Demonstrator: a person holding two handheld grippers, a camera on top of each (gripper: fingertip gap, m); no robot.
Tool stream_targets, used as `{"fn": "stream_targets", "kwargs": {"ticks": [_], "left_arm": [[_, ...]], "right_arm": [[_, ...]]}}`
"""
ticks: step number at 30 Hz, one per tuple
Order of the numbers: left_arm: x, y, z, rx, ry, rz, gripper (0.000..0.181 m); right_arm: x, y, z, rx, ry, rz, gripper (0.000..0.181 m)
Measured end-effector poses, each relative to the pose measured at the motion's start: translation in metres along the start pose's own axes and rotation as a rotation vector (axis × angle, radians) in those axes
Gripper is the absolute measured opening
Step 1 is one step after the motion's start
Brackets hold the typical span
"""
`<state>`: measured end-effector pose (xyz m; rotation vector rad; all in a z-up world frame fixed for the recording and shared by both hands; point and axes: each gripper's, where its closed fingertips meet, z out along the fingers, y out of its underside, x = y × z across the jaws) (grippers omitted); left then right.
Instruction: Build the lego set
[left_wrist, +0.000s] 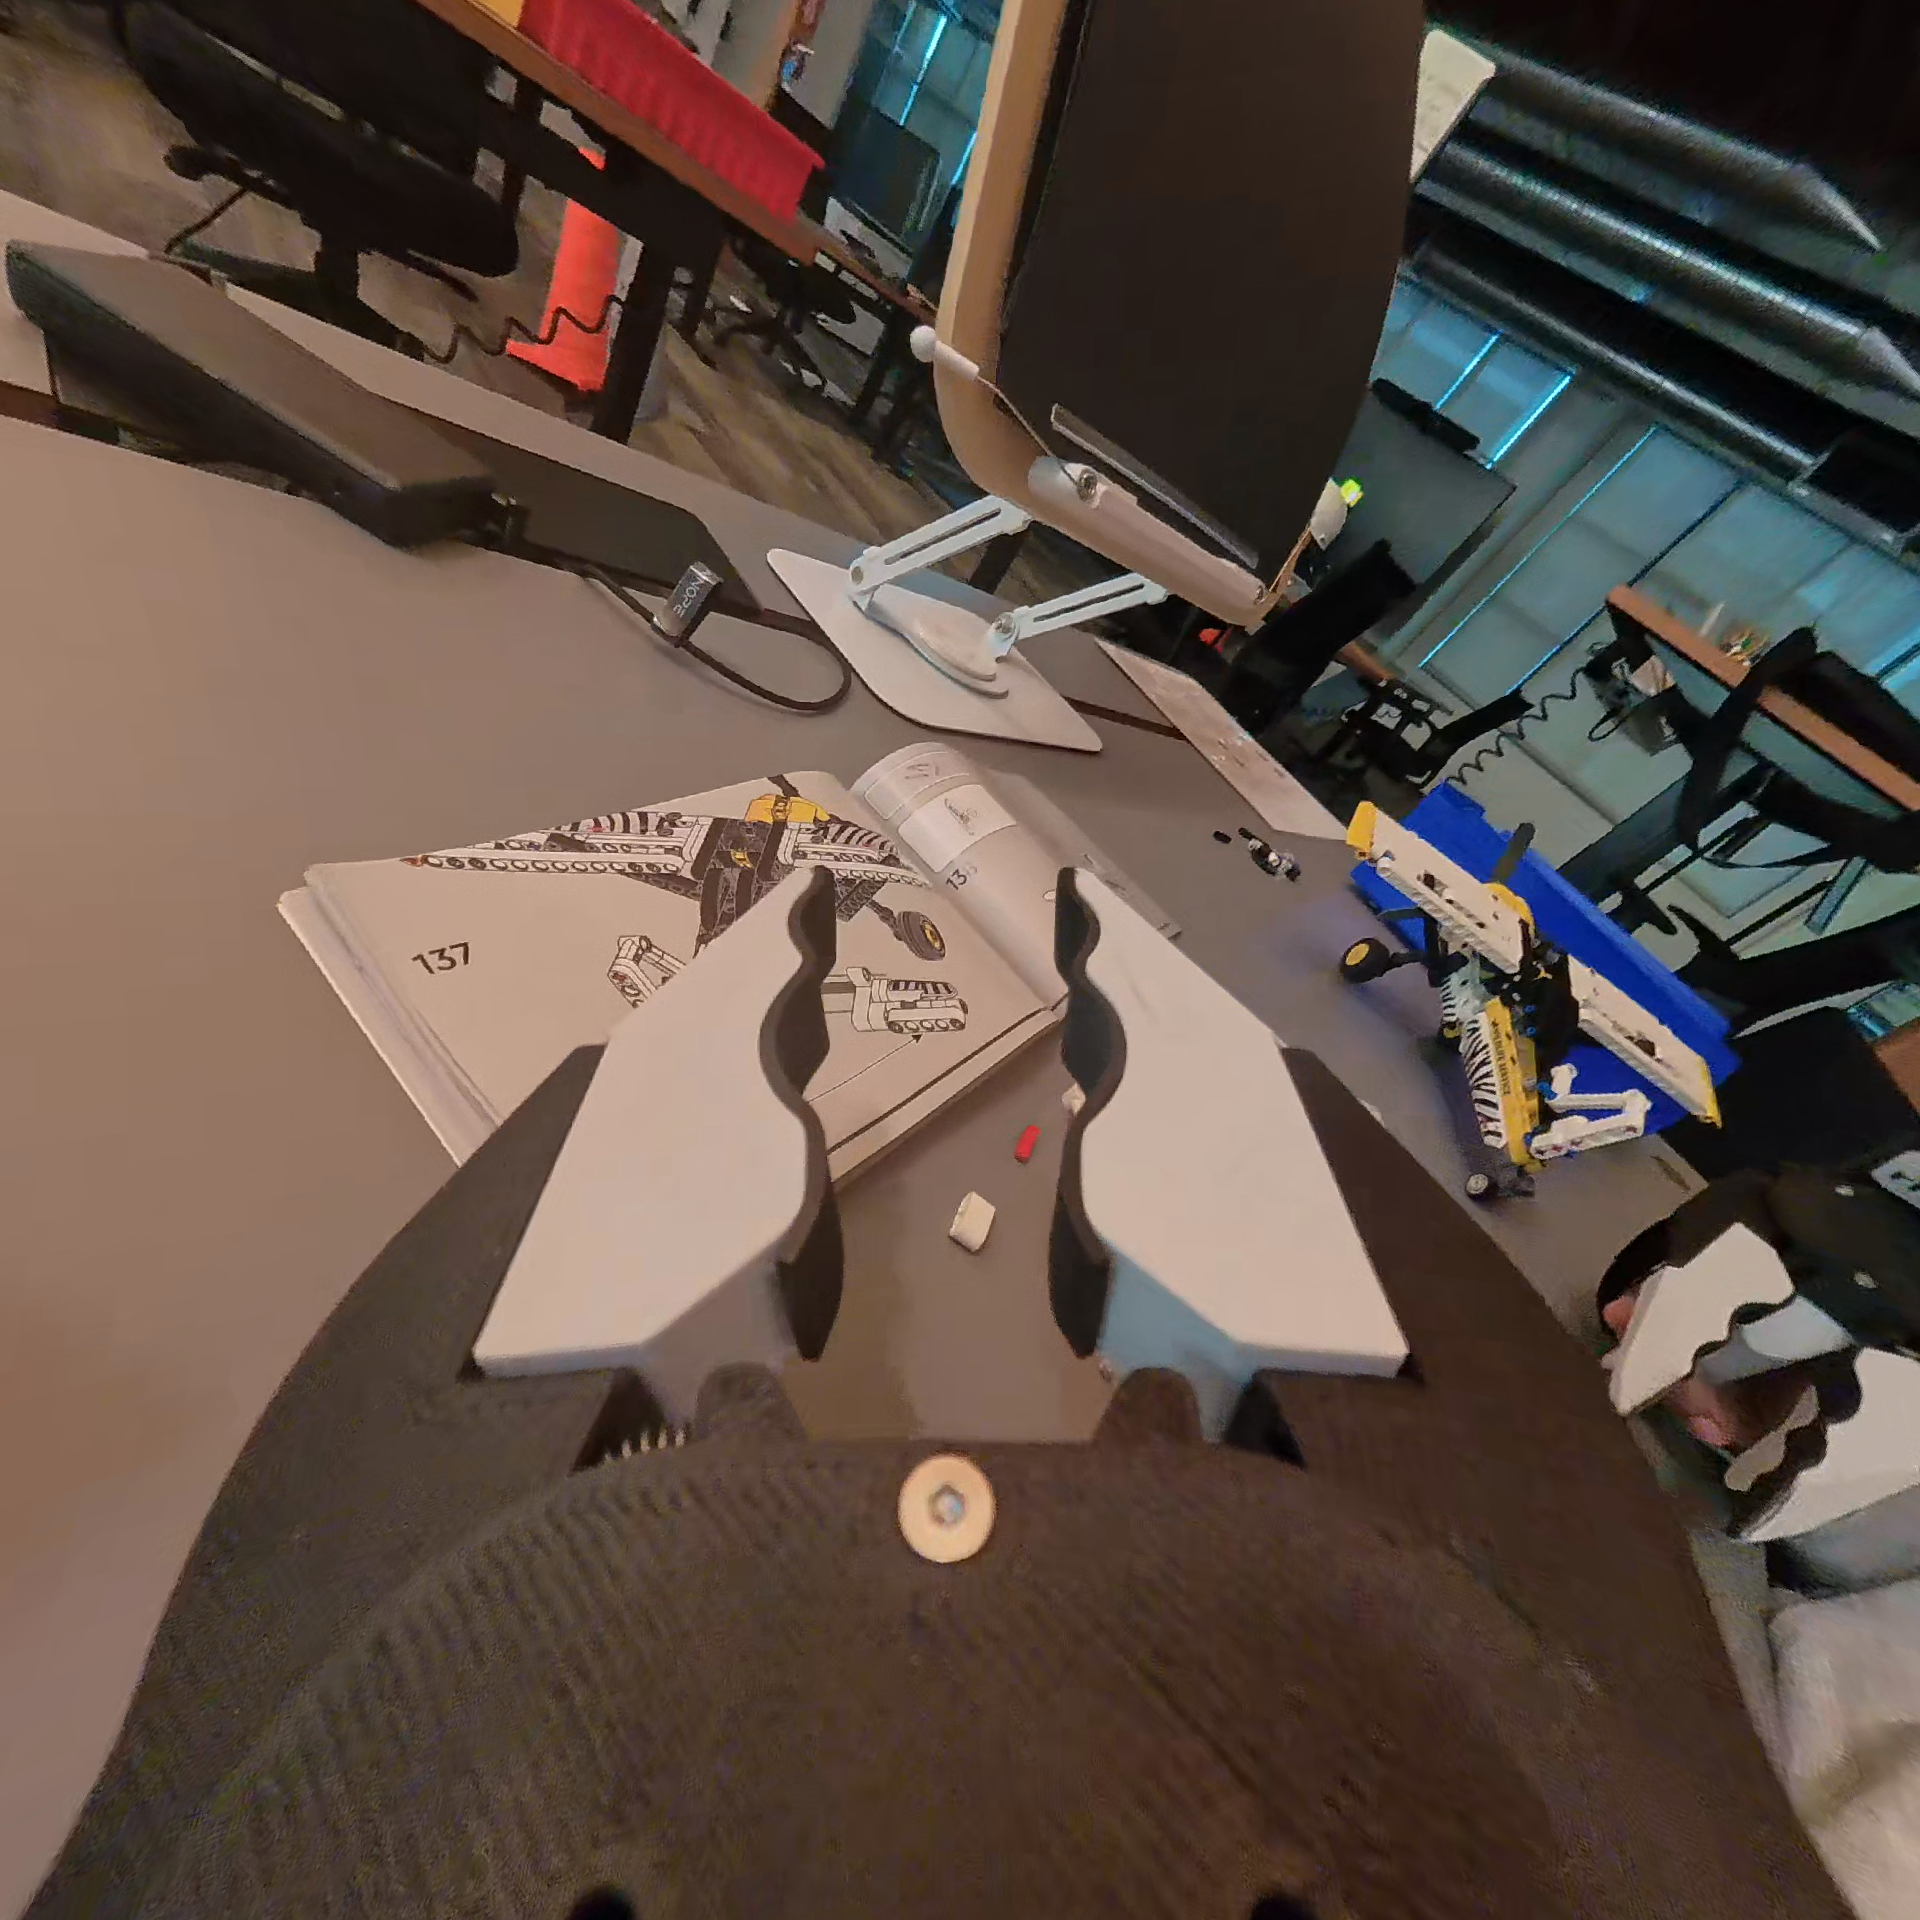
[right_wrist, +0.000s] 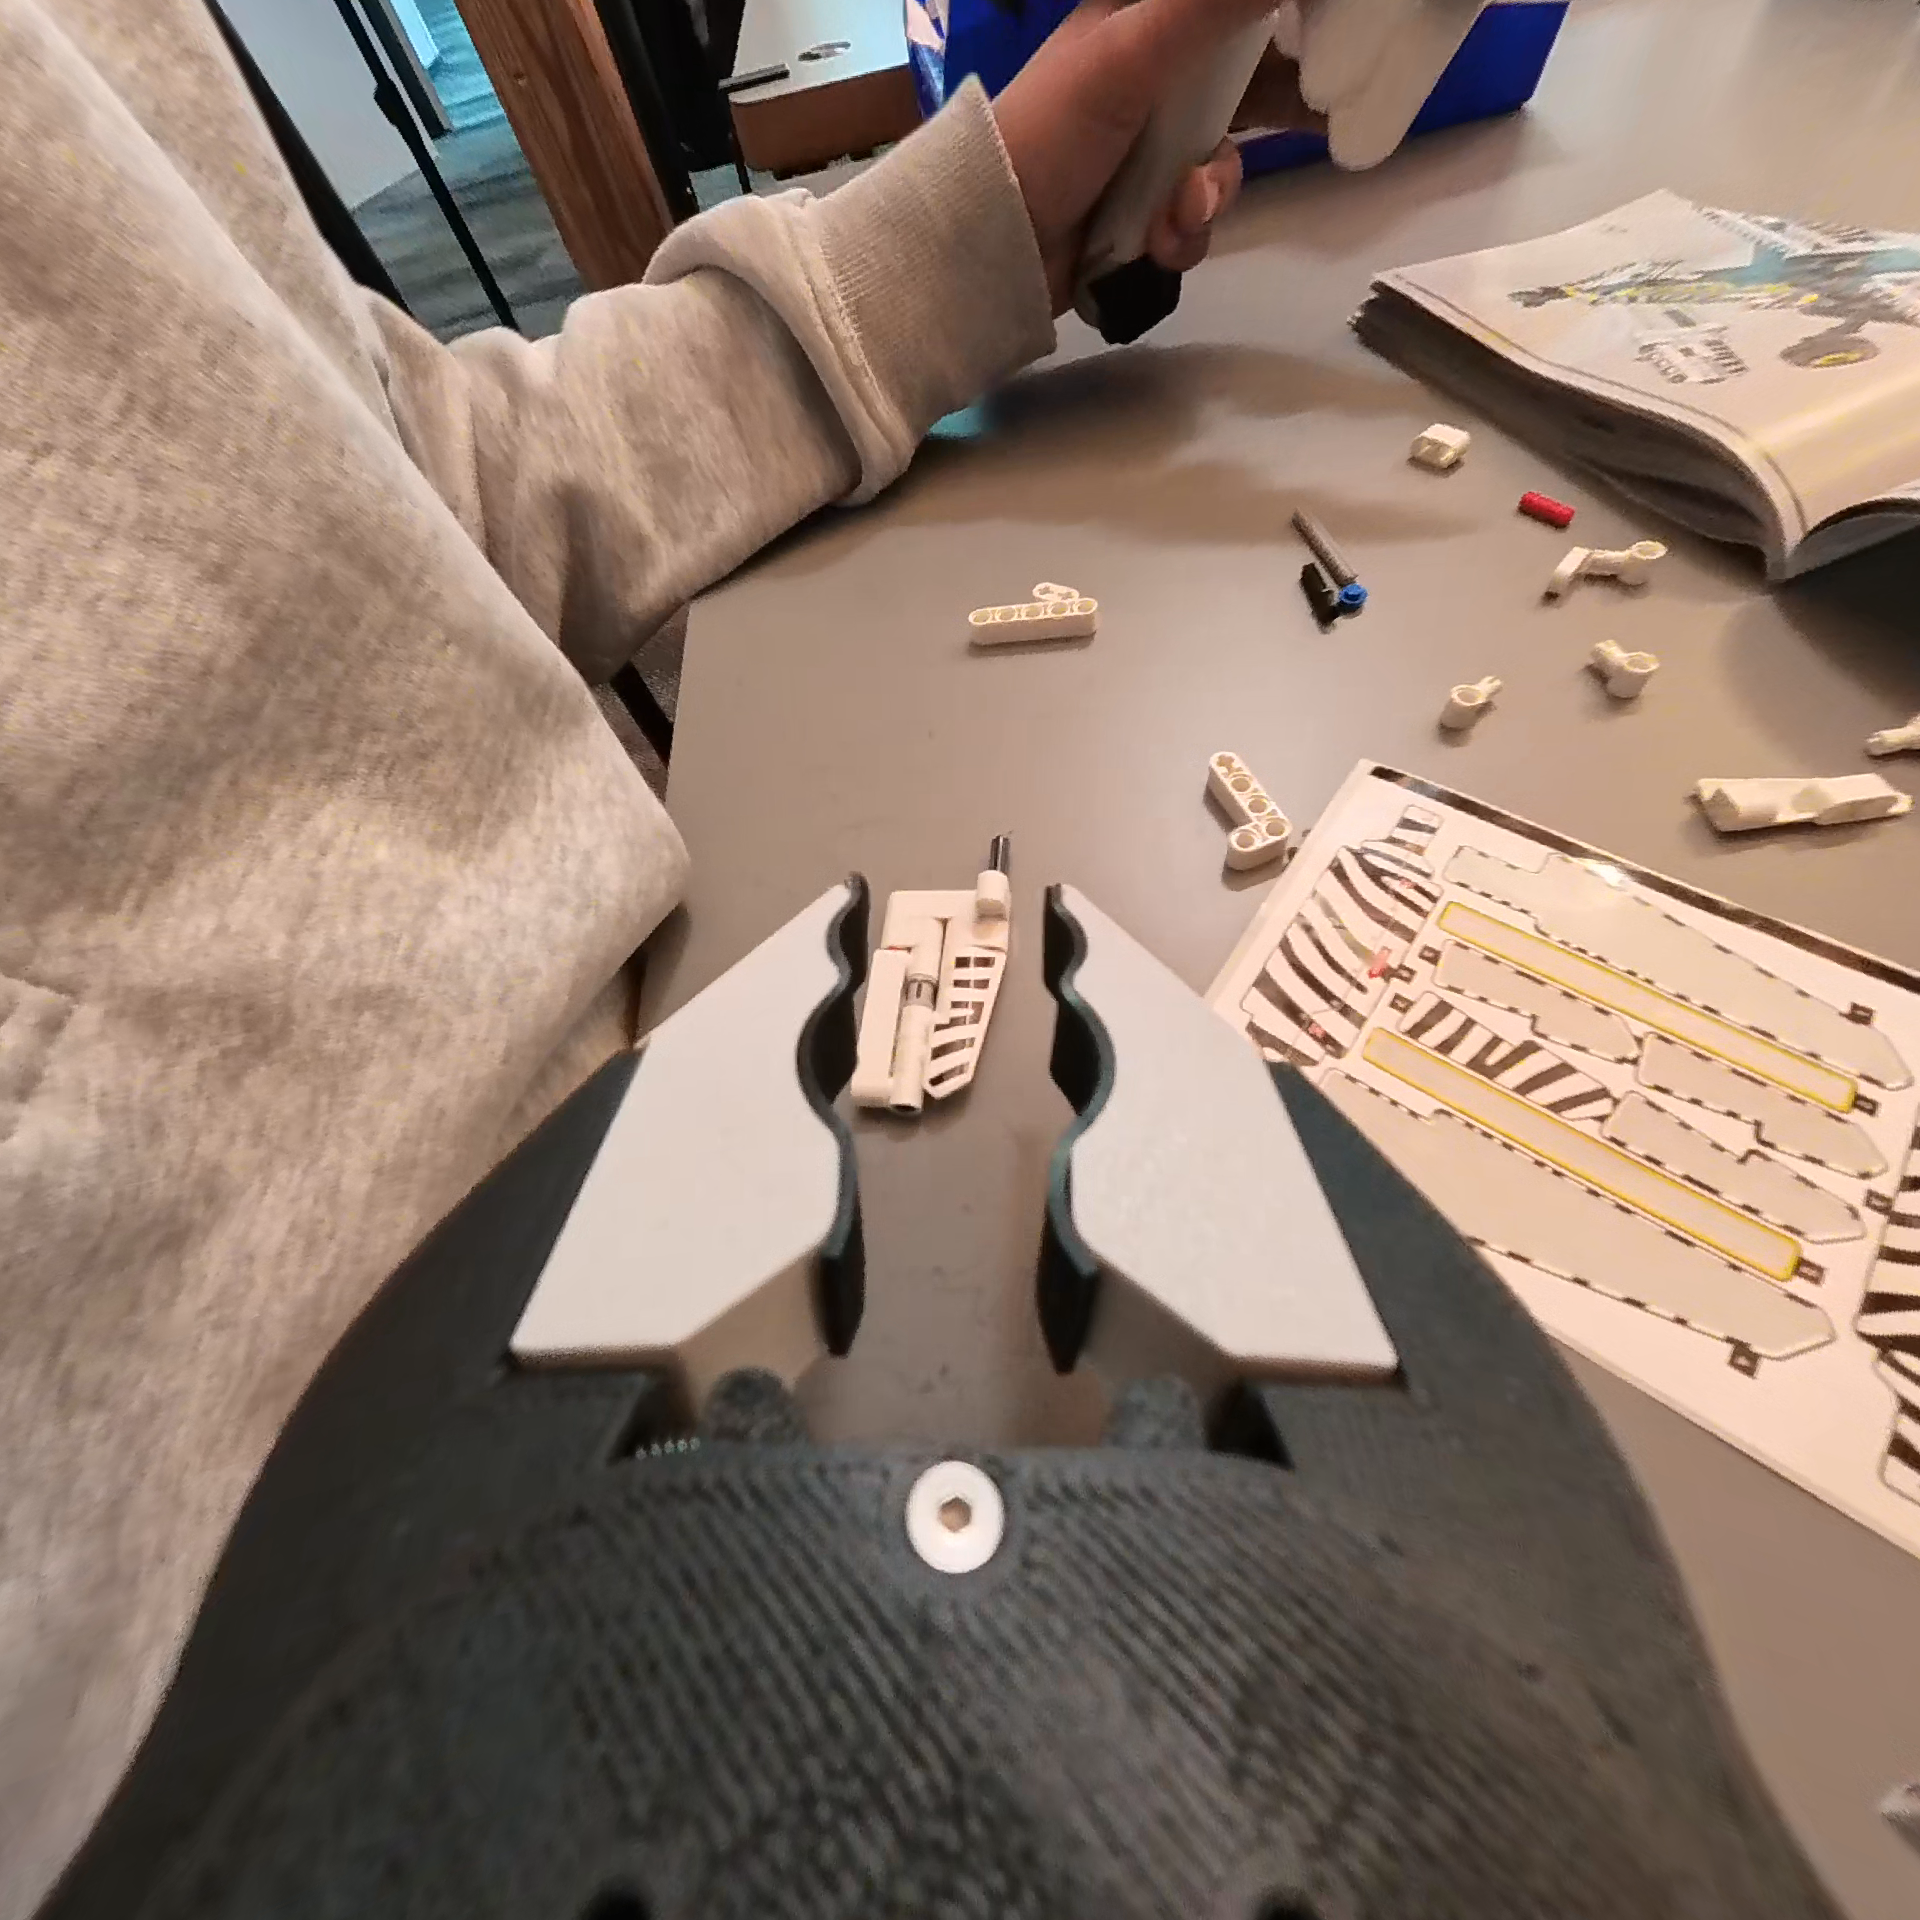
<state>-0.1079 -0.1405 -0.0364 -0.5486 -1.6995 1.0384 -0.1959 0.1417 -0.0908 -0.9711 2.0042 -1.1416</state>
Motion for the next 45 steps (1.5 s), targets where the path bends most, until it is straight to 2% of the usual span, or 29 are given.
{"fn": "stream_targets", "kwargs": {"ticks": [45], "left_arm": [[0.011, 0.007, 0.005, -0.030, 0.048, -0.003, 0.042]], "right_arm": [[-0.002, 0.009, 0.007, -0.069, 0.051, -0.064, 0.036]]}}
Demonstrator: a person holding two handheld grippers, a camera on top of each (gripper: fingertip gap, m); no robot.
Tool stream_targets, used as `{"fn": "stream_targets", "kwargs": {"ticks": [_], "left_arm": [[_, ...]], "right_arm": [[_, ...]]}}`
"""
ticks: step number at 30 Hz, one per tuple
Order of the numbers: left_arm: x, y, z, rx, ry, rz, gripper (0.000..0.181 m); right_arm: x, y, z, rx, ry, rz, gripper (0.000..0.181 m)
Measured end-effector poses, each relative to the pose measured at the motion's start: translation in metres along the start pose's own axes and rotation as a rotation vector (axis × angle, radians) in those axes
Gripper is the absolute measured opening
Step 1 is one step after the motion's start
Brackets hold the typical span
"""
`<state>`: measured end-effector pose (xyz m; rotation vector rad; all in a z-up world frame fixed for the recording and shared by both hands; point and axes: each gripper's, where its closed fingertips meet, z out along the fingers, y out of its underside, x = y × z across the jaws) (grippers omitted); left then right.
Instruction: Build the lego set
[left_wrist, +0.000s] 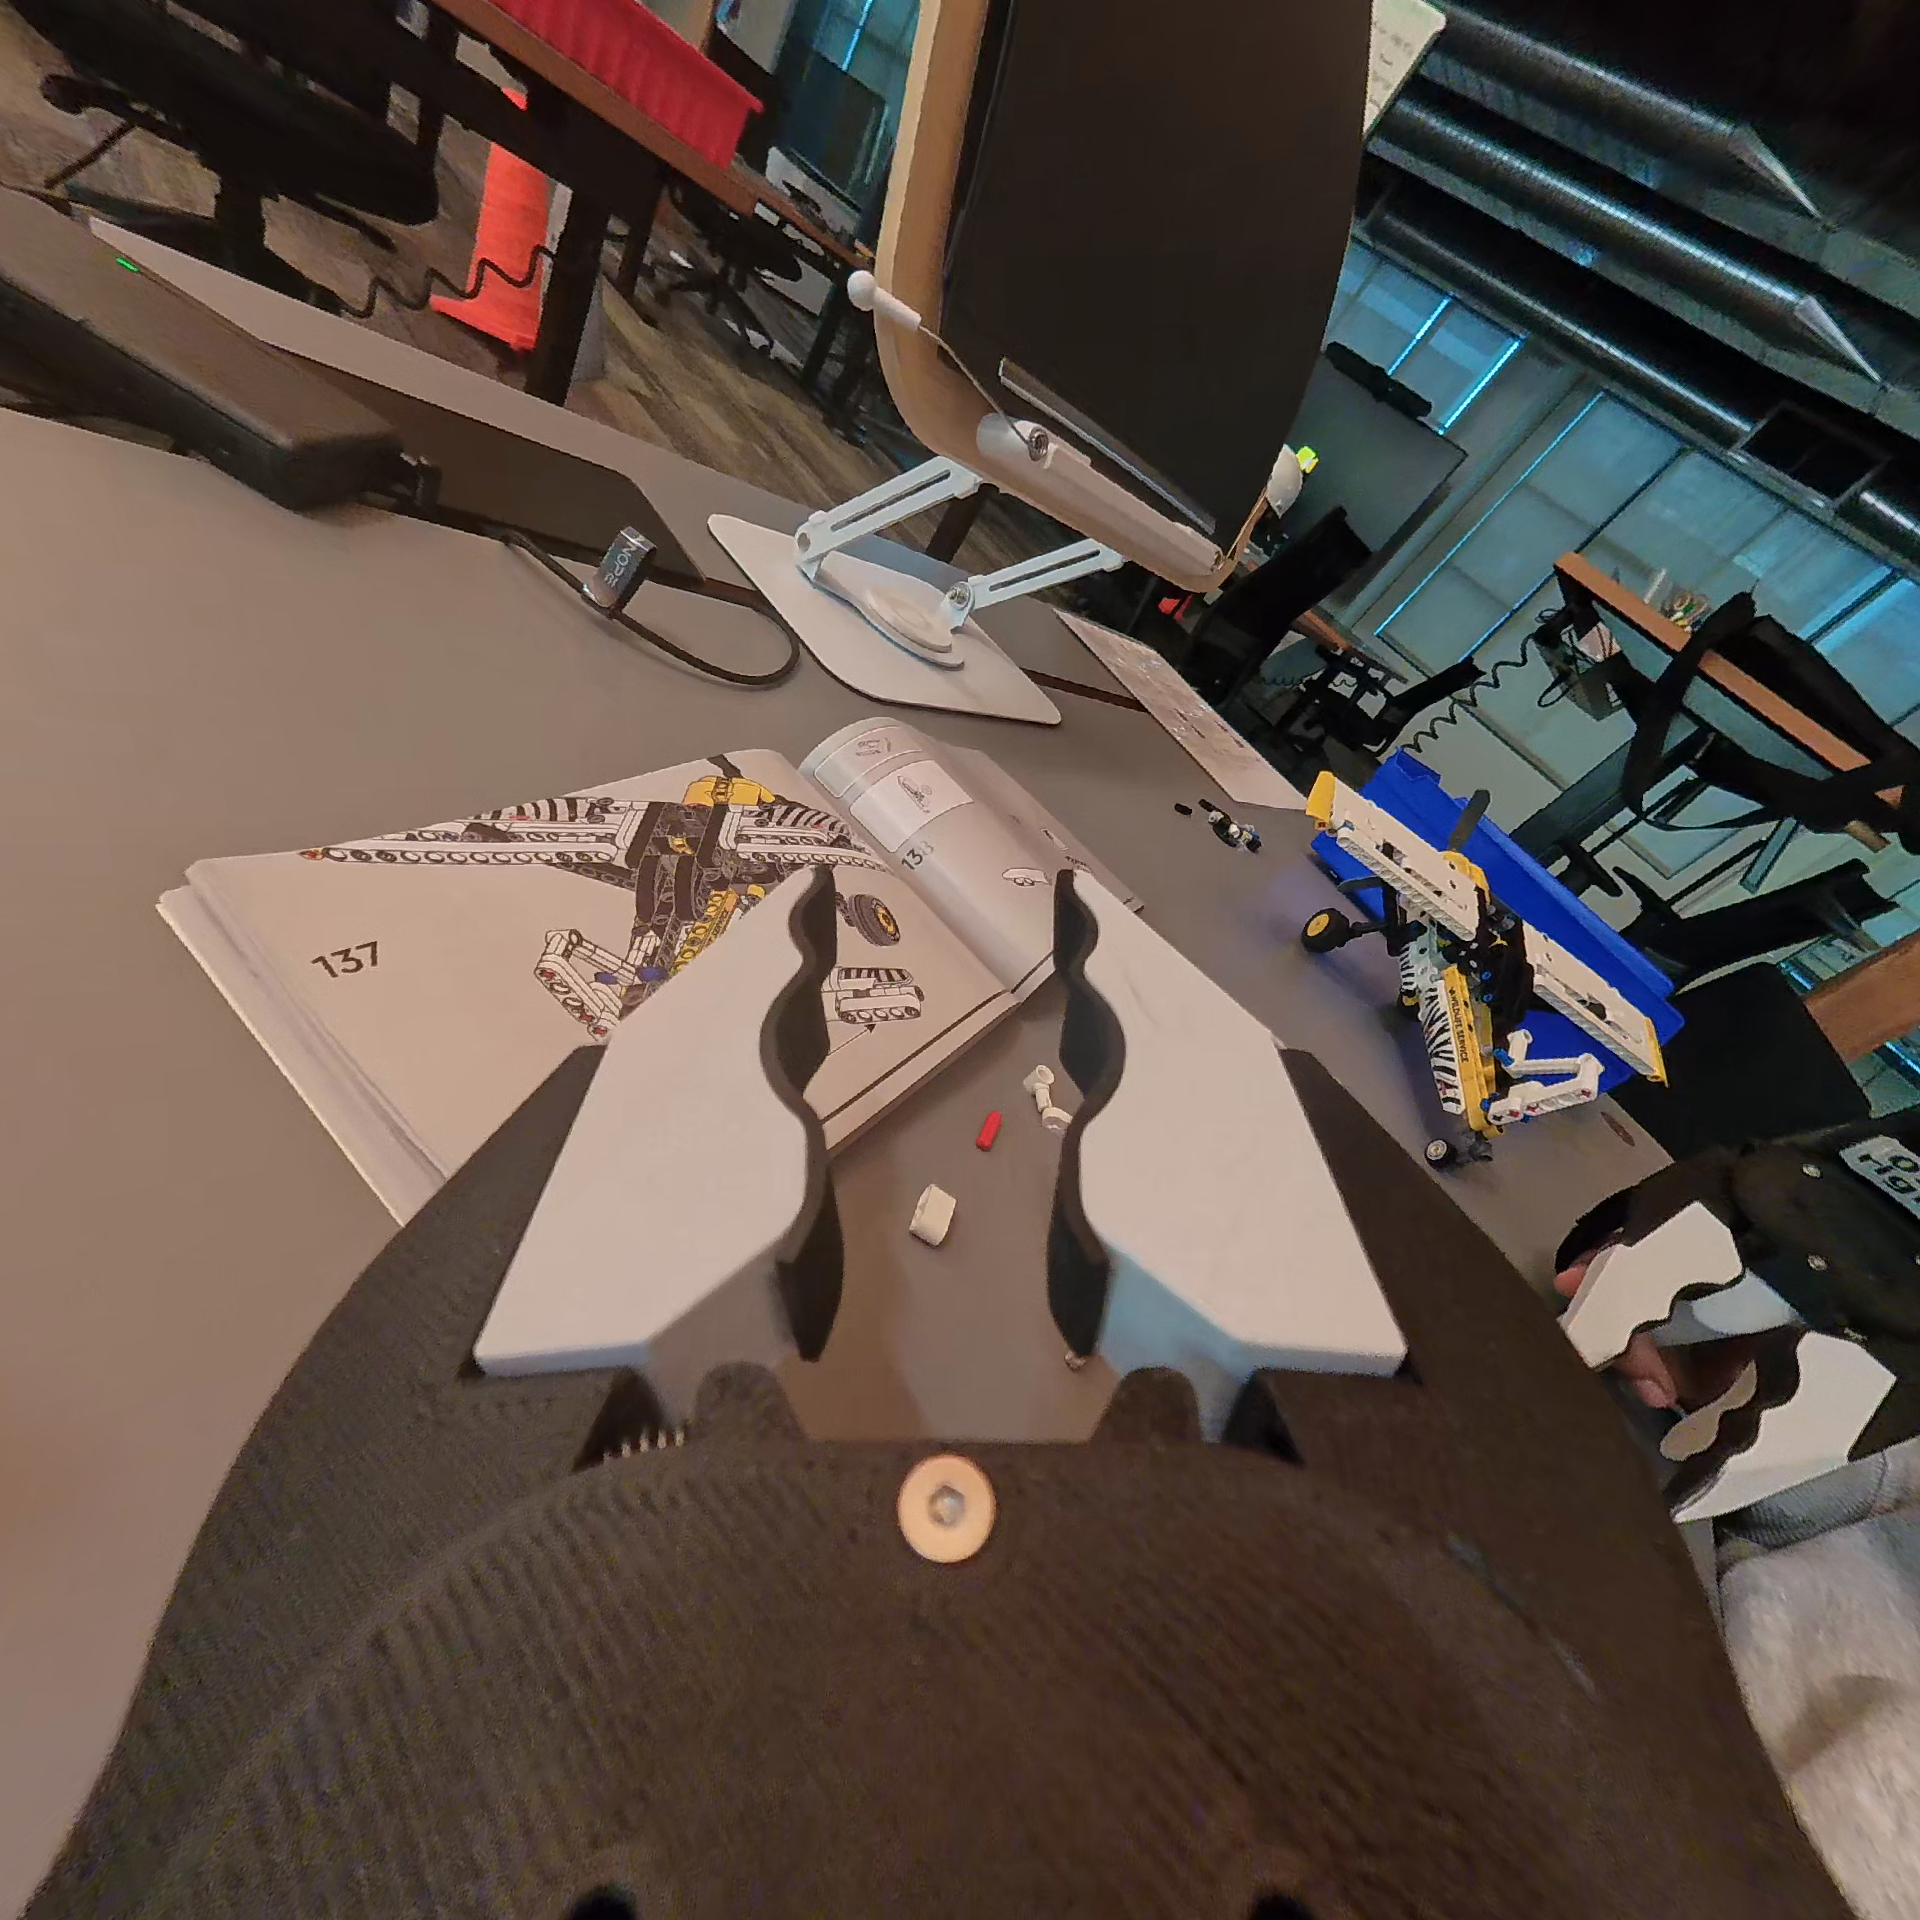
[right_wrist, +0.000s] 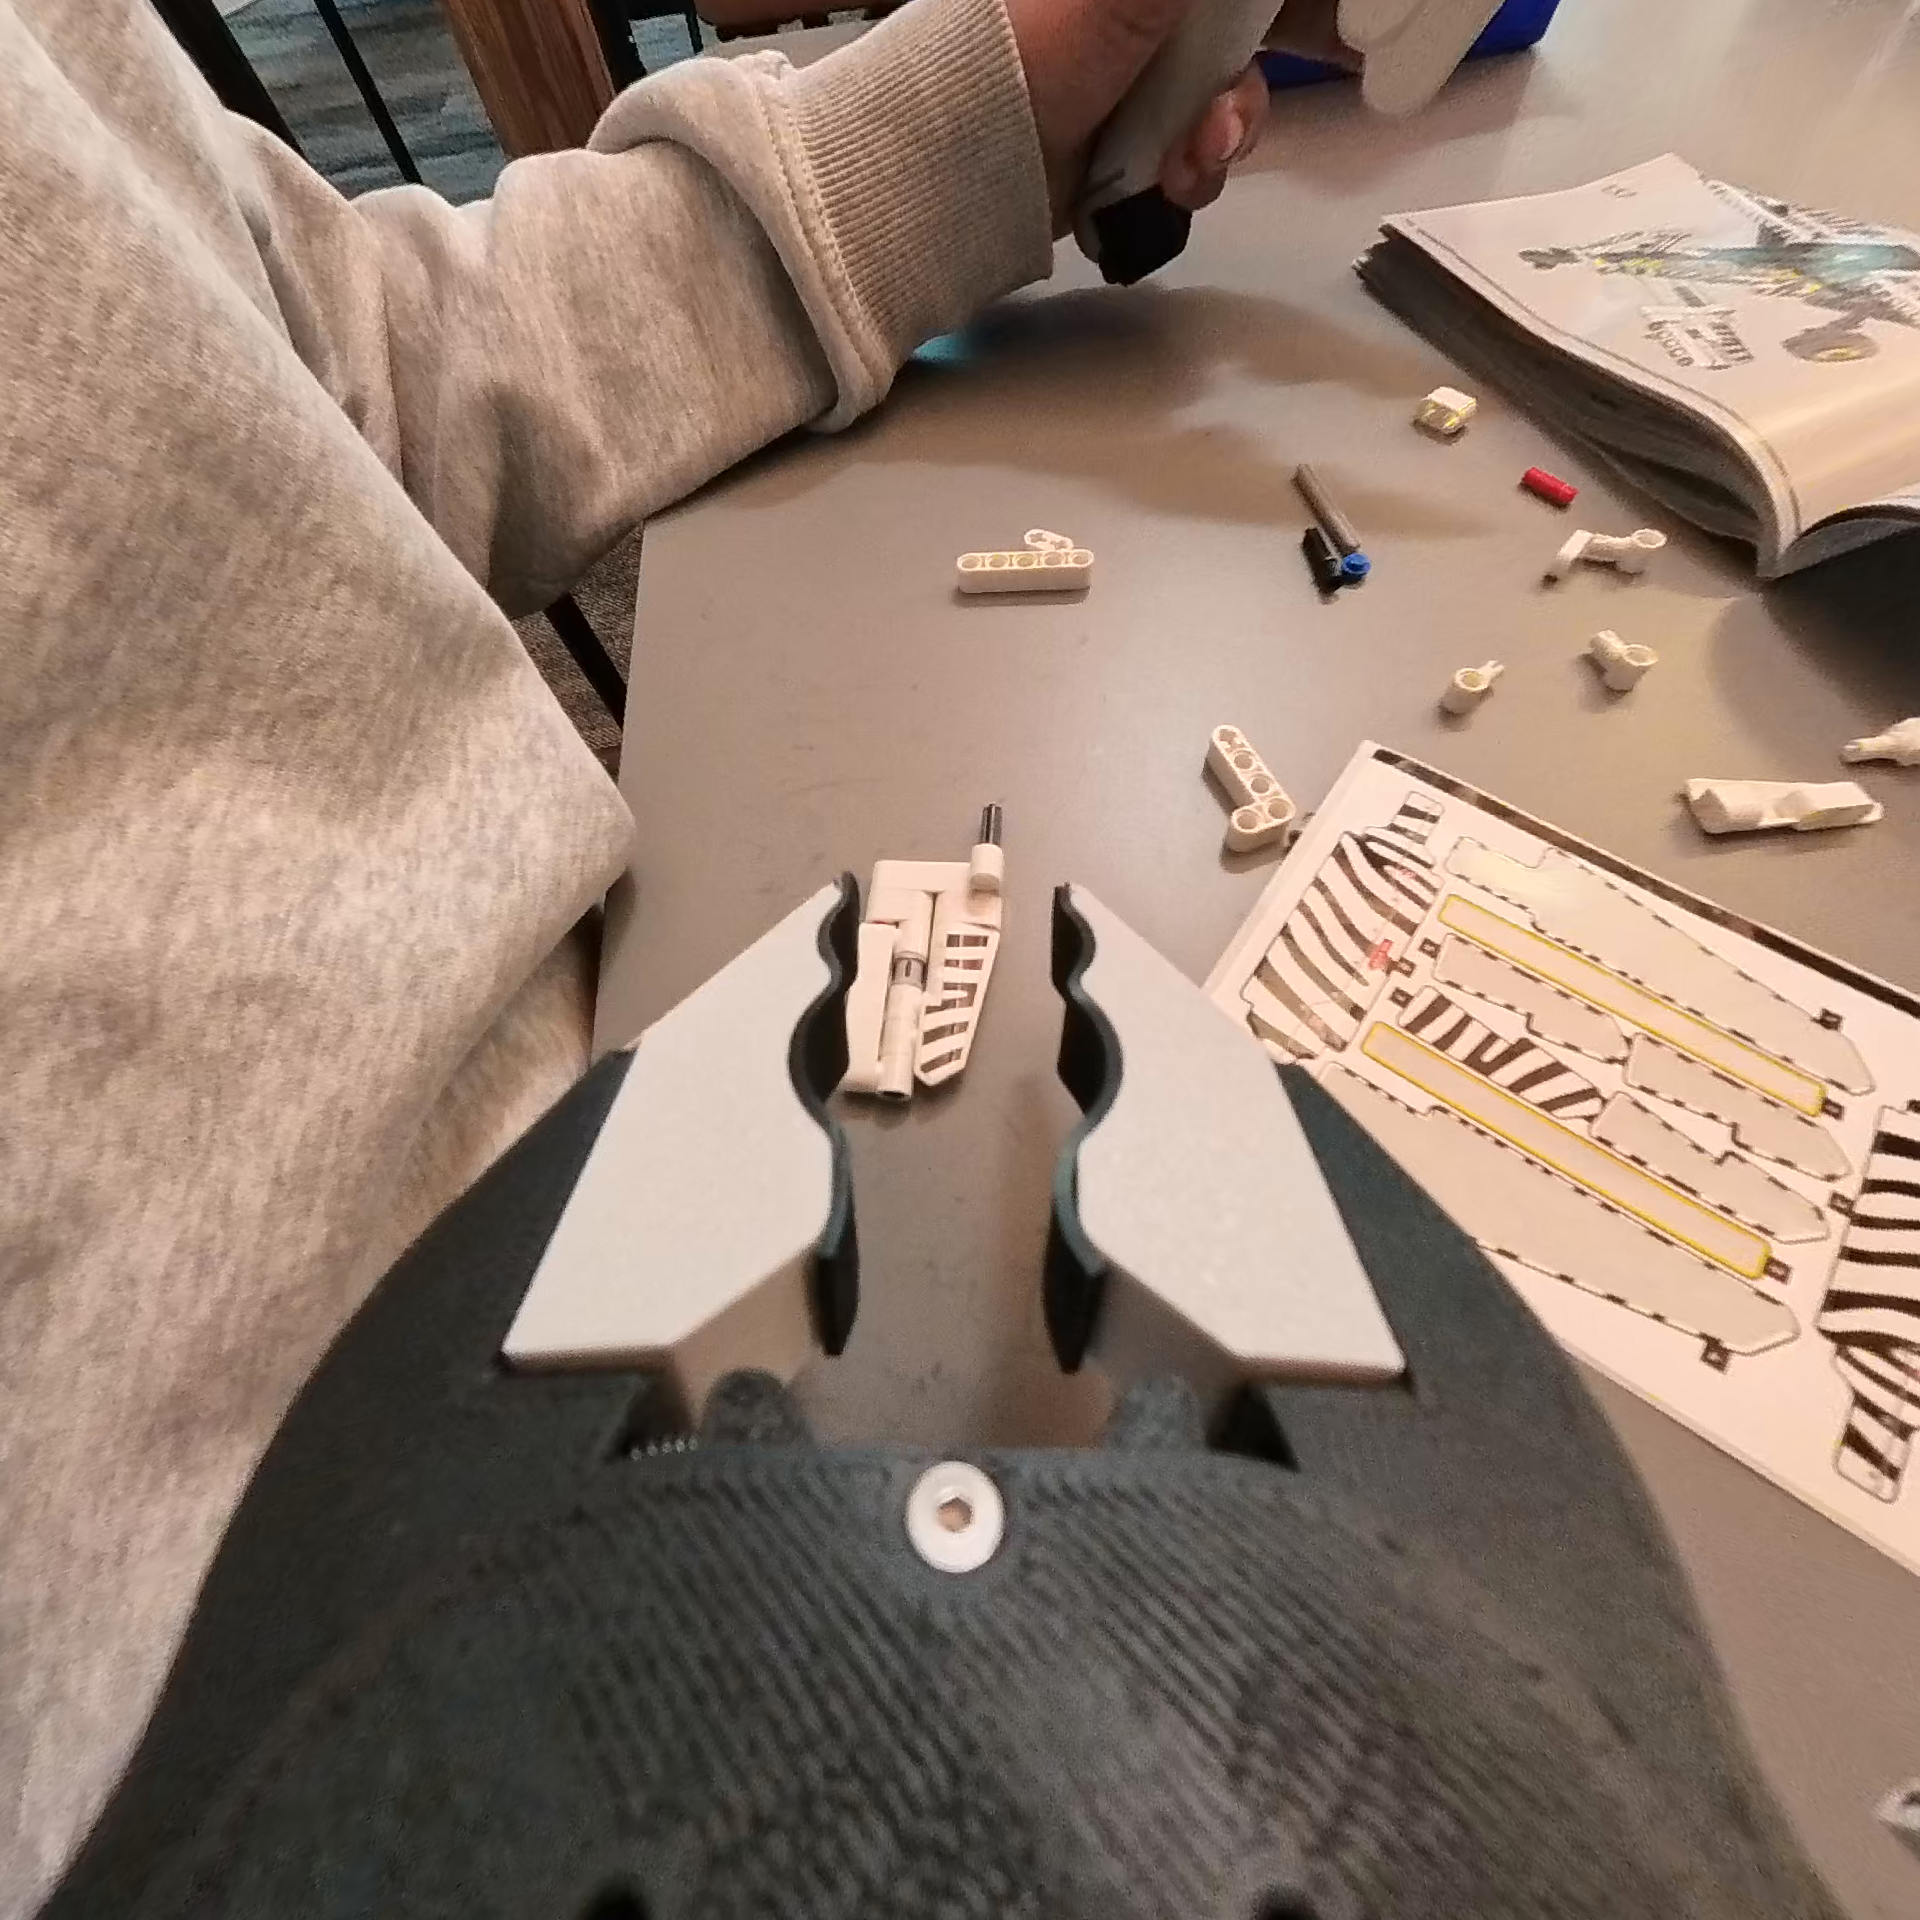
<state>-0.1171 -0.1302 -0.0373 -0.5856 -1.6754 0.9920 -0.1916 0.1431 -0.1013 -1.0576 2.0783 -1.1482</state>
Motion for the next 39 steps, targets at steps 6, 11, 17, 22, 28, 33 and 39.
{"fn": "stream_targets", "kwargs": {"ticks": [6, 11, 17, 22, 28, 33, 39], "left_arm": [[0.009, 0.003, 0.003, -0.019, 0.026, 0.038, 0.044], [0.069, 0.004, 0.021, 0.020, 0.159, 0.127, 0.047], [0.194, 0.092, 0.085, -0.291, 0.388, 0.226, 0.049], [0.263, 0.162, 0.115, -0.476, 0.518, 0.128, 0.066], [0.275, 0.193, 0.131, -0.565, 0.476, 0.201, 0.071], [0.284, 0.208, 0.133, -0.609, 0.486, 0.212, 0.066], [0.288, 0.214, 0.133, -0.625, 0.480, 0.219, 0.066]], "right_arm": [[0.000, 0.002, 0.001, -0.014, 0.004, -0.001, 0.037], [0.000, 0.000, -0.001, 0.003, 0.009, -0.006, 0.035], [0.014, -0.010, -0.039, 0.132, 0.201, -0.051, 0.033], [0.031, -0.013, -0.108, 0.320, 0.473, -0.054, 0.026], [0.029, -0.029, -0.177, 0.704, 0.574, -0.051, 0.015], [0.066, -0.002, -0.183, 0.608, 0.733, 0.130, 0.015], [0.086, 0.012, -0.201, 0.641, 0.828, 0.284, 0.011]]}}
